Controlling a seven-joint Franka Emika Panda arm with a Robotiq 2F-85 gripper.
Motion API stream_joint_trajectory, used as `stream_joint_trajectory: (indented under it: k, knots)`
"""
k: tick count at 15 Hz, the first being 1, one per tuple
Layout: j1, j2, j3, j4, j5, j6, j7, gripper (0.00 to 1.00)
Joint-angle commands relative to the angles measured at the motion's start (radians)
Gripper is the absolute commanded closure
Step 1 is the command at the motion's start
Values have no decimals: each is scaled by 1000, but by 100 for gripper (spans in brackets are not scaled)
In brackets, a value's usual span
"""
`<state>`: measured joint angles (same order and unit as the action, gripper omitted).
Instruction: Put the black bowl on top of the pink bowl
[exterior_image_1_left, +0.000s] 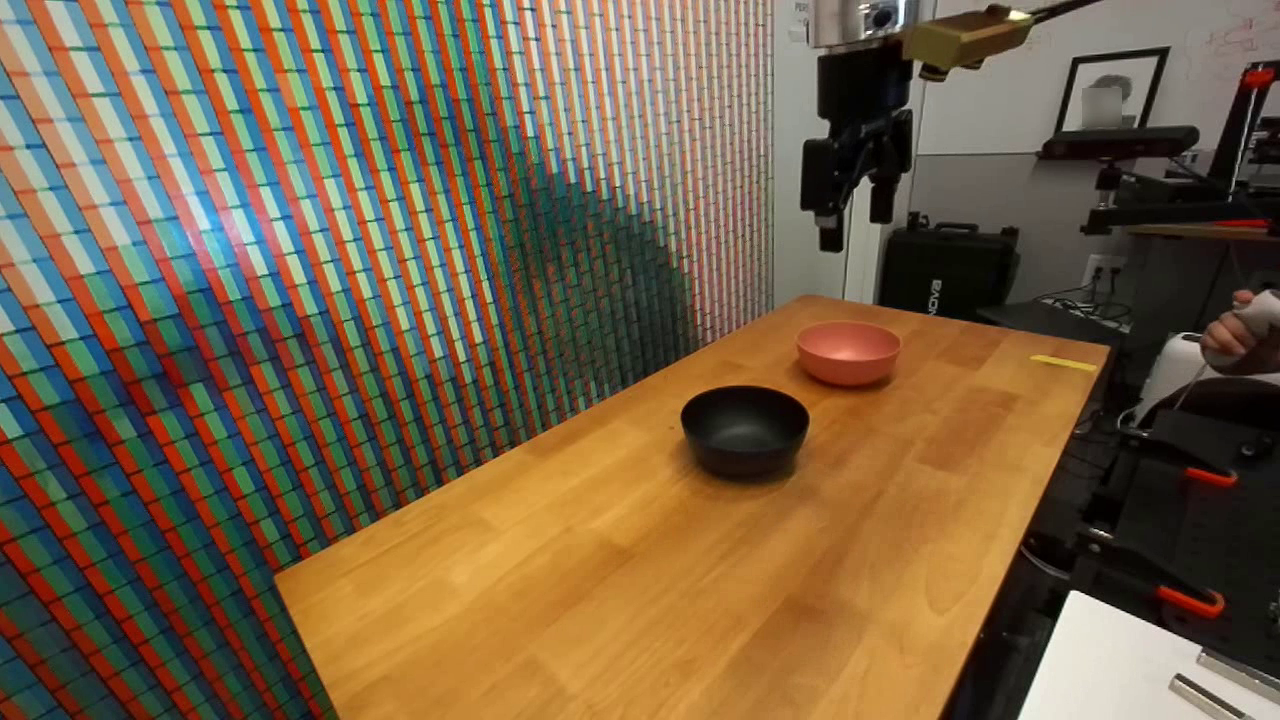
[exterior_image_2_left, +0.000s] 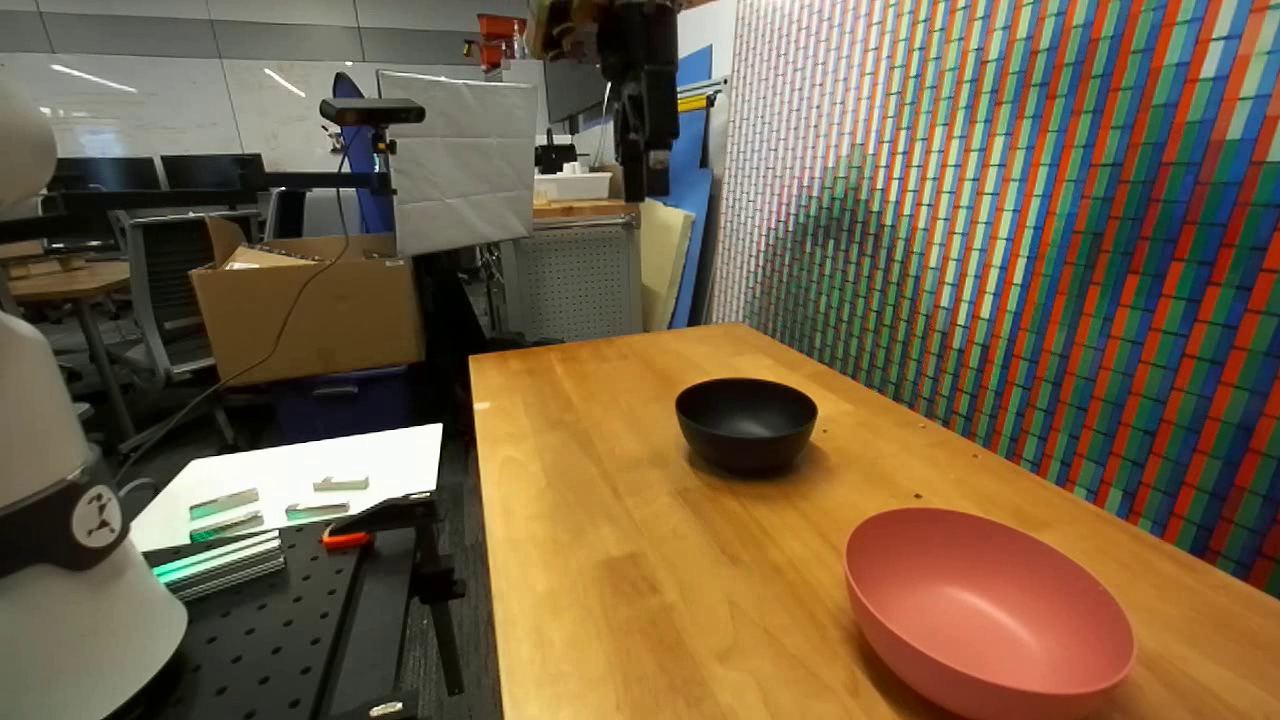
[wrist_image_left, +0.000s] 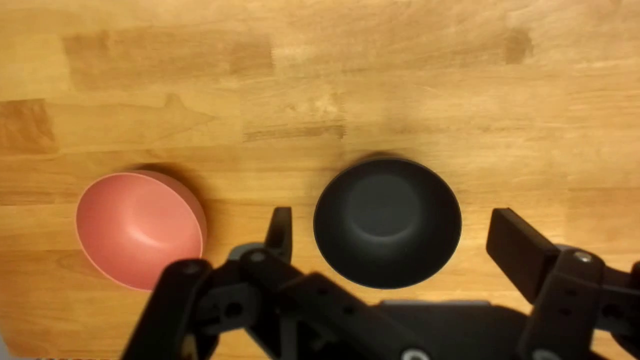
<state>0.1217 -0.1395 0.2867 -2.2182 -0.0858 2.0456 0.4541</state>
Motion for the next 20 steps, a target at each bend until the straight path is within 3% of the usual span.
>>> stream_joint_trajectory:
  k: [1,8,16,20]
  knots:
    - [28,178,3,89,-80,88,98,0]
    - [143,462,-72,219,-225,140,224,0]
    - [309,711,-168,380,-331,155,246,0]
    - [348,848,-236,463,-389,193,227,0]
